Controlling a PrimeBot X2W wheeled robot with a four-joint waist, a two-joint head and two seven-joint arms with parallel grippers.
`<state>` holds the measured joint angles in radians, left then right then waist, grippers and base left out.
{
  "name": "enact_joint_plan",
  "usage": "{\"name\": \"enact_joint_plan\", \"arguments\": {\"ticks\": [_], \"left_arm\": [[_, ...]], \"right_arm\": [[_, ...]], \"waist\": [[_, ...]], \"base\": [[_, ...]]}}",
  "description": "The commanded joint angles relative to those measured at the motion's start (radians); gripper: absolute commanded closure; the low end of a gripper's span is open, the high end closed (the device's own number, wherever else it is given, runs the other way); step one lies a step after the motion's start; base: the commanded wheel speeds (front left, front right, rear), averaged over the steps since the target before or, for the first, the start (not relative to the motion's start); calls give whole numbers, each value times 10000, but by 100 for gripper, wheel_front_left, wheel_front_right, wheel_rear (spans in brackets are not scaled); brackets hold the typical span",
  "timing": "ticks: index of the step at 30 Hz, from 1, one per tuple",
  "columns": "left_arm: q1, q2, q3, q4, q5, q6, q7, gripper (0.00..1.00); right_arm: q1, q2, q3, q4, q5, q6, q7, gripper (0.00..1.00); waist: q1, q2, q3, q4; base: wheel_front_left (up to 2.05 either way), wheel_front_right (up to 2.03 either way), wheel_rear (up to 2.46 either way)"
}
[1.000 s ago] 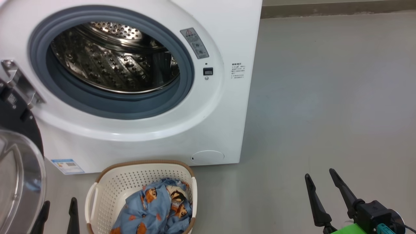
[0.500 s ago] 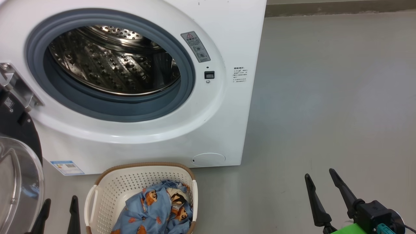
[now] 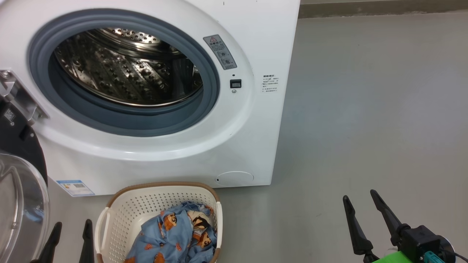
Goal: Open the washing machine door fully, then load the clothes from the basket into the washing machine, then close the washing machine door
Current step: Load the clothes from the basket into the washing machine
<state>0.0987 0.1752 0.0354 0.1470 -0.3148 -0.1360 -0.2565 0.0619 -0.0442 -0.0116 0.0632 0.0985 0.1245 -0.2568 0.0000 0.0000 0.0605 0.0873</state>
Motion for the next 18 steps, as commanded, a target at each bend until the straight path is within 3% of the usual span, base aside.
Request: {"name": "enact_joint_plan", "arguments": {"ticks": [1,18], "left_arm": [[-226,242,338,-269,-129,54,-53,0],[-606,588,-317,186,-934,54,-53,0]], "right_arm": [[-201,-60,252,-200,-12,62,-49,0],[-414,-60,353,-92,-113,62,-49,0]], "waist": [[0,0,39,-4],[0,0,1292,-102]], "base": [[0,0,0],[0,0,0]]}}
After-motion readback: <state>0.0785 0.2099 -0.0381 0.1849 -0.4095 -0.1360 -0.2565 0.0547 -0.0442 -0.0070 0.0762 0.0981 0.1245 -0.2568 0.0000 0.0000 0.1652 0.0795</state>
